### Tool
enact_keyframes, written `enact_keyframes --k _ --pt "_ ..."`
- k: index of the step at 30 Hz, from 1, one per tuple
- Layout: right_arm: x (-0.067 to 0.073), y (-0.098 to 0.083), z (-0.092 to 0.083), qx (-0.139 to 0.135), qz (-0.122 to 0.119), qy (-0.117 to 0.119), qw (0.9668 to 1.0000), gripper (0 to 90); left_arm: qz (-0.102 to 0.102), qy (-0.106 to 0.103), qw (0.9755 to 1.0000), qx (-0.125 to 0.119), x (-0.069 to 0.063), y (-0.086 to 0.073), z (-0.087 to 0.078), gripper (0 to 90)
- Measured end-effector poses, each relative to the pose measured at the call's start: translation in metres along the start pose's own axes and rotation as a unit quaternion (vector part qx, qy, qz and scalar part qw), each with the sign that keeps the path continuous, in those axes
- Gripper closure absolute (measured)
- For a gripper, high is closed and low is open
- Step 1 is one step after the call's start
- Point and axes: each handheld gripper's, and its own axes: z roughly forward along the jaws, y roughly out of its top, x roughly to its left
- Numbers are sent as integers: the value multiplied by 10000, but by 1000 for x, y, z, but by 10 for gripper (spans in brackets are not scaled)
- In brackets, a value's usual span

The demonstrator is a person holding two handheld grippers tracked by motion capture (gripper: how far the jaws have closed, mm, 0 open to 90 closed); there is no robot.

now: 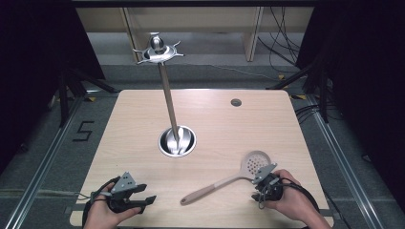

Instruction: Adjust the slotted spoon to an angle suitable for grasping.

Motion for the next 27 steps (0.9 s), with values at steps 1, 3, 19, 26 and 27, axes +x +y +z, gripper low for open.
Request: enact_keyframes --k 1,3,19,26,27 --pt "0 0 0 0 0 0 10000 627 0 0 10000 0 0 0 0 430" --pt "1 3 2 -65 -195 98 9997 615 50 14 10000 50 3 1 1 430" --pt "-2 48 -3 -90 -1664 320 9855 537 -243 118 9996 -47 5 -10 -9 417" --pt "-1 74 -1 31 -2278 219 9735 517 -339 145 9992 -164 9 -15 -17 417" --pt "1 77 0 61 -2276 277 9733 512 -355 129 9991 -202 10 -15 -16 417"
